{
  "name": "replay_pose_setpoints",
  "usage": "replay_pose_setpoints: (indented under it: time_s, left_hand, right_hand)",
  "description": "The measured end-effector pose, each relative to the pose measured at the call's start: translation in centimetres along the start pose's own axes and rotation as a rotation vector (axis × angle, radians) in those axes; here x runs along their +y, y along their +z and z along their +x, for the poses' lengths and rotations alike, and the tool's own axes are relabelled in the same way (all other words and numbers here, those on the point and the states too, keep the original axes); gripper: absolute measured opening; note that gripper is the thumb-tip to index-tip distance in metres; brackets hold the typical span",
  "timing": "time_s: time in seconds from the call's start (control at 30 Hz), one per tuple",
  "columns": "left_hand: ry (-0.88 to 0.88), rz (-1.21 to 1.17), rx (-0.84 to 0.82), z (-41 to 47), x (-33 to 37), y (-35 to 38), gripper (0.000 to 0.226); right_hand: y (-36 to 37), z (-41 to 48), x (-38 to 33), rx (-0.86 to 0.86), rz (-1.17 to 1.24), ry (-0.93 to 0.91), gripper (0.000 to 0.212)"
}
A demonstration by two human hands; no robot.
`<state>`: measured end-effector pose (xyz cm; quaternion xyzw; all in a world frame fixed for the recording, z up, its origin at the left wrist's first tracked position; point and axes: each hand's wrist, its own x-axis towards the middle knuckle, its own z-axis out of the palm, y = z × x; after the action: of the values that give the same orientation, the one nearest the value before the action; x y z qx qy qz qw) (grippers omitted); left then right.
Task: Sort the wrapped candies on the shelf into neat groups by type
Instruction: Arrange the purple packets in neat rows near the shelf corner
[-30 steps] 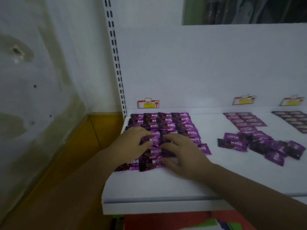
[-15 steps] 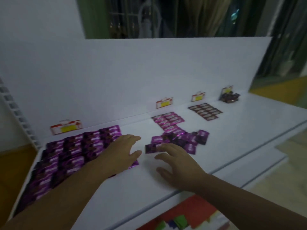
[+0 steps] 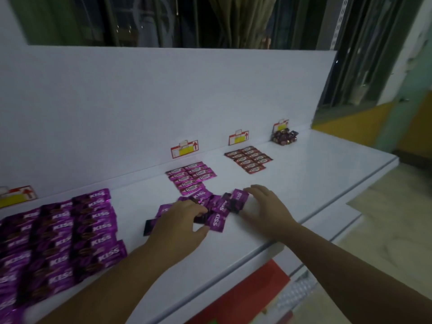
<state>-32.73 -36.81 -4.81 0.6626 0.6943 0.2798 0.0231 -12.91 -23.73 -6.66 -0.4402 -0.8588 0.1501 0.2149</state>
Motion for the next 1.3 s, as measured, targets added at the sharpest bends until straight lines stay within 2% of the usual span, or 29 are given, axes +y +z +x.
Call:
replay_pose_setpoints:
  time_s: [0.07,0.13,0.2,0.33,0.37,0.53,0.7,0.83,0.9,1.0,1.1,1.2,1.3]
  left_hand:
    - [-0.005,0.019,0.015,1.1,1.1,0.9,0.027]
    - [-0.013,0.047,0.004,2.1,1.8,1.7,0.025]
    - [-0.012,0.059,-0.005,3.2,2.3,2.3,0.023]
    - [-0.022,0.178,-0.044,5.0,3.1,3.3,0.028]
    - [-0.032,0.224,-0.056,5.4,3.2,3.5,0.032]
    - [-0.096,0.288,-0.086,6.4,3.4,4.1,0.043]
    - [-0.111,0.174,-0.056,6.8,3.4,4.1,0.026]
    - [-0.084,0.171,-0.066,7.0,3.6,4.1,0.016]
    - [-0.062,0.203,-0.087,7.0,3.6,4.3,0.024]
    - [-0.043,0.142,-0.051,7.1,3.5,4.5,0.017]
    - [-0.028,0.058,-0.015,7.1,3.7,4.3,0.037]
    - [-0.003,0.046,0.001,6.8,3.8,3.3,0.031]
    - [-0.028,-0.015,0.057,6.1,3.1,1.9,0.026]
  right_hand:
    - [0.2,0.9,-0.1,-0.036,-0.09,-0.035,0.066]
    - [0.4,1.5,-0.2,-0.059,-0.139,-0.058,0.063]
    - [0.6,1.8,0.0,-0.044,-0.09,-0.057,0.056]
    - [0.5,1.8,0.5,0.025,0.098,-0.068,0.016]
    - [0.3,1.8,0.7,0.038,0.164,-0.035,0.012]
    - [-0.4,1.8,1.5,0.097,0.371,0.086,0.015]
    - [-0.8,1.6,1.4,0.107,0.643,0.096,0.011]
    - [-1.2,1.4,1.4,0.145,0.699,0.142,0.007]
    - [-1.4,1.4,1.7,0.162,0.728,0.203,0.016]
    - [-1.6,1.3,1.9,0.198,0.785,0.275,0.03]
    - [-1.8,1.2,2.0,0.225,0.884,0.278,0.03]
    - [-2.1,1.2,2.2,0.198,1.002,0.305,0.03]
    - [-2.3,1.3,1.9,0.1,1.079,0.273,0.032]
